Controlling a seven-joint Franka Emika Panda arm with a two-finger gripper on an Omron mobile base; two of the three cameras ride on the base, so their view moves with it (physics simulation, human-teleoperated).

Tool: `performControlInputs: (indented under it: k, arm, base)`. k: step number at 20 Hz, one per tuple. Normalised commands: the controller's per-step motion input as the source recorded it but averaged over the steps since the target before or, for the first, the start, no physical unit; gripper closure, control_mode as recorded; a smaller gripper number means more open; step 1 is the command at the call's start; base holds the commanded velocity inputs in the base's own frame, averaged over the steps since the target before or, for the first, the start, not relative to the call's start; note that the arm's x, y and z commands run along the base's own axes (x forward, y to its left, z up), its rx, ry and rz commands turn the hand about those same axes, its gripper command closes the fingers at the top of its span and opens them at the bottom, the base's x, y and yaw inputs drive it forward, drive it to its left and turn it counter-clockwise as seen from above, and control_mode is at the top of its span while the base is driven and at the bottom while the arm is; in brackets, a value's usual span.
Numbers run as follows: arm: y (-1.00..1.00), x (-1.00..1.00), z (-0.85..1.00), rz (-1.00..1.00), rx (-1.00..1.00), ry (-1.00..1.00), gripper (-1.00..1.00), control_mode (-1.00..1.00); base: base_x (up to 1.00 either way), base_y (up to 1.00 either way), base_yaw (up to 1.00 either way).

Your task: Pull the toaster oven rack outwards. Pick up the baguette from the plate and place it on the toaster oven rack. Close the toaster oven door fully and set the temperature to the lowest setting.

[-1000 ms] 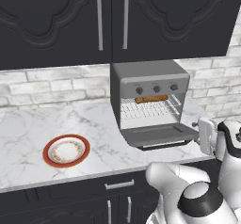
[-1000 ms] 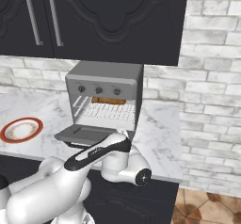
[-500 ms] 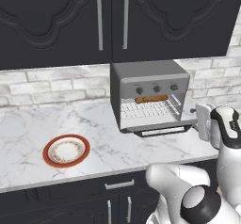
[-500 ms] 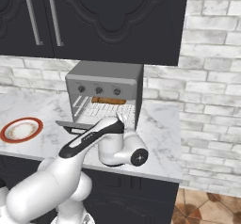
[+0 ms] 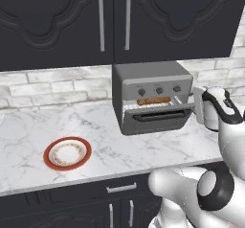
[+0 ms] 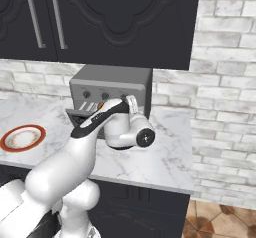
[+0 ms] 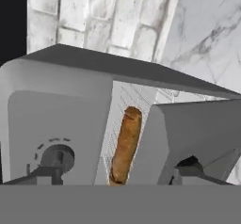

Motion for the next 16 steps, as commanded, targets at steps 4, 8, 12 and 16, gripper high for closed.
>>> performControlInputs:
  k: [4,8,12,16]
  arm:
    - [0.00,0.64,0.13,-0.04,0.00,0.00,-1.00,-1.00]
    - [0.00,0.58,0.09,-0.04,0.00,0.00,-1.00,-1.00]
    - [0.00,0.55,0.07,-0.04,-0.01,0.00,-1.00,-1.00]
    - [0.00,0.56,0.00,-0.05,0.00,0.00,-1.00,-1.00]
  base:
    - [0.00,0.00,0.00]
    - [0.00,0.00,0.00]
    - [0.00,0.00,0.00]
    - [0.00,0.00,0.00]
